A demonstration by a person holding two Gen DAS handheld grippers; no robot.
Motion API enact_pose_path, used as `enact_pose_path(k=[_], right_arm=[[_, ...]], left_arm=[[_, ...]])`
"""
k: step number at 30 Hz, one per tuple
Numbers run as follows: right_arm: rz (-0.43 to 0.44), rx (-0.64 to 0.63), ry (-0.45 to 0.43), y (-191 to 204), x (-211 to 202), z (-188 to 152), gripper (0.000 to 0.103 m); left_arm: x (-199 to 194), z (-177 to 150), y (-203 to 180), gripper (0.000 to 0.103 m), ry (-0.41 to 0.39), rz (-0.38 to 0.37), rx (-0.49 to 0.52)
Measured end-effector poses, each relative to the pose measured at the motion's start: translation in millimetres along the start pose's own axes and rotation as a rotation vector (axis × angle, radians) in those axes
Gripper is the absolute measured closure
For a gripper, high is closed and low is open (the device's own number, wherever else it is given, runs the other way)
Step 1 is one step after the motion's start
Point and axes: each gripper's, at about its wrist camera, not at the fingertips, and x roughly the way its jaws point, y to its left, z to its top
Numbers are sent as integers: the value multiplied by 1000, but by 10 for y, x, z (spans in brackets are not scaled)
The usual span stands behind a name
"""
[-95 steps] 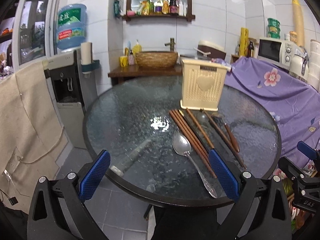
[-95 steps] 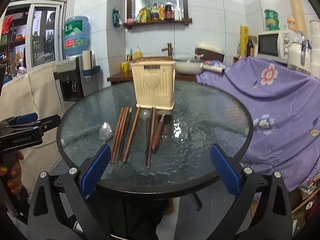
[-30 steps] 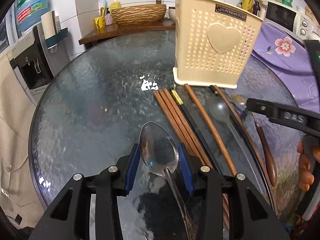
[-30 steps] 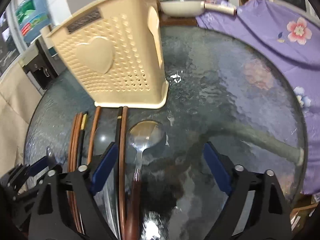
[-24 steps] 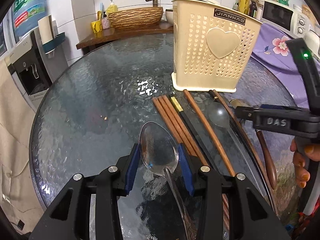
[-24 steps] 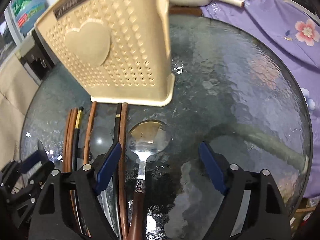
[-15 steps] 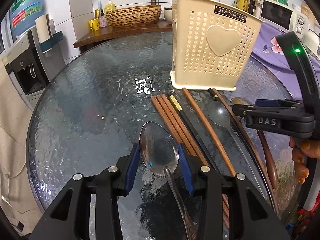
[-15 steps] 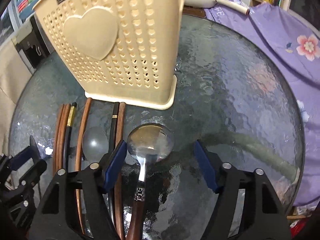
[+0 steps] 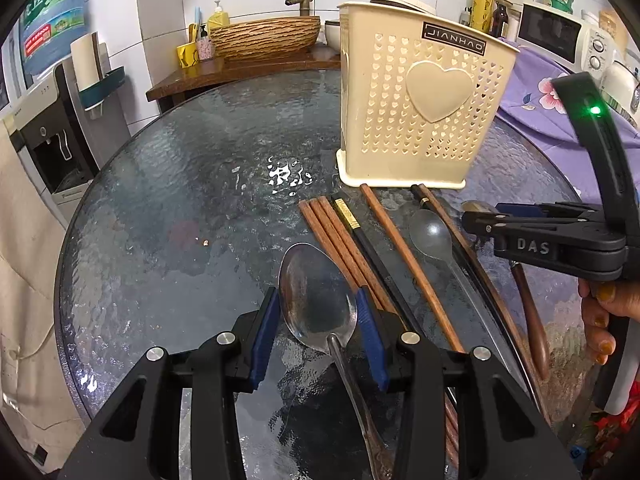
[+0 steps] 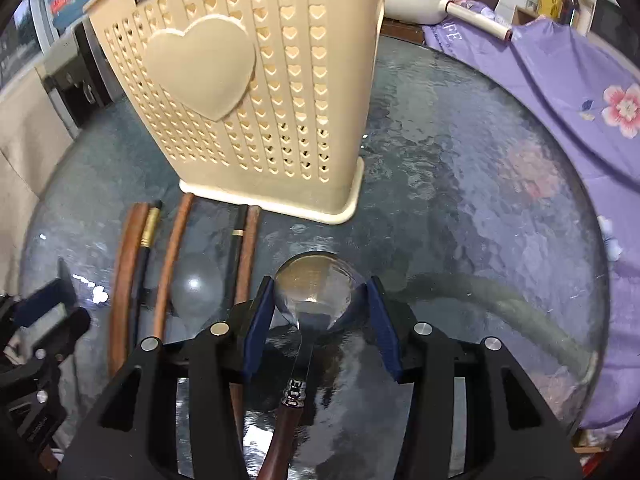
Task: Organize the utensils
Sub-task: 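Lift the ladle with the right gripper and lower it into the cream holder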
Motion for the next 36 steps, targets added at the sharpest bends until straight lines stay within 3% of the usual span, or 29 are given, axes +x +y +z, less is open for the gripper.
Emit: enact_pose_path(k=[5,11,16,23,36], right_arm=[[-10,-43,-123,-5,-295,-58,56],[-17,-74,-291,-31,-866,-163,56],[-12,-65,-378,-83,-1279,-281,56],[-41,-116,-429,-53,-1543,-375,56],[-42,-156,-467,12,-1739,-313,56]], left_arm=[[-63,55,52,64,-21,-19,-14],[-336,185,93,64,-123,-60,-18],[-522,281,88,65,-189,-81,-7],[-700,300,70,66,-240,-97,-6],[-816,422,125,66,-248,-154,-21]])
